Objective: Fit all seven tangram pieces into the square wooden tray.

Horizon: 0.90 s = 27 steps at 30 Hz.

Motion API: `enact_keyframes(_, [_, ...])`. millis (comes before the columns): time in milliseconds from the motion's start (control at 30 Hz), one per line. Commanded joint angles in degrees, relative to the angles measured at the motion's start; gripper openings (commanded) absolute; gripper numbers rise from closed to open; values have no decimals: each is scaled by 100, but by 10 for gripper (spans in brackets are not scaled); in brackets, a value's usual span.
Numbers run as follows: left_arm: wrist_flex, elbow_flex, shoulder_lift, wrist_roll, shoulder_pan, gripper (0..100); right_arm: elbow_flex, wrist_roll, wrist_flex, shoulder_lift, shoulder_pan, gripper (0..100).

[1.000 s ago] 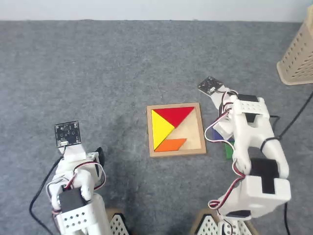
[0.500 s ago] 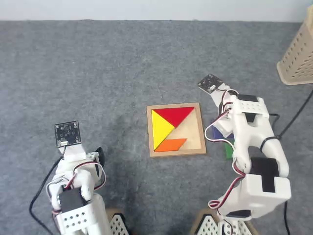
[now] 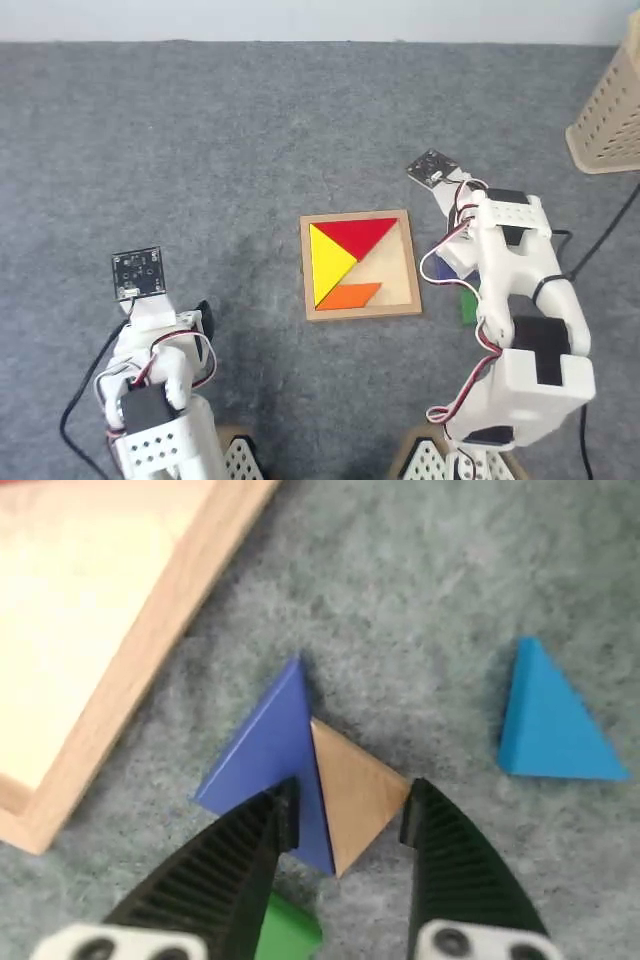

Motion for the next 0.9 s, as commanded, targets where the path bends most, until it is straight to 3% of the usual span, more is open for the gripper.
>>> enact_keyframes(0, [26, -75, -79, -26, 9, 216, 26, -18, 338, 145, 127, 148])
enact_keyframes(200, [26, -75, -79, -26, 9, 216, 0, -53, 356, 154, 251, 191])
enact_keyframes(867, [26, -75, -79, -26, 9, 216, -765, -53, 330, 154, 523, 191])
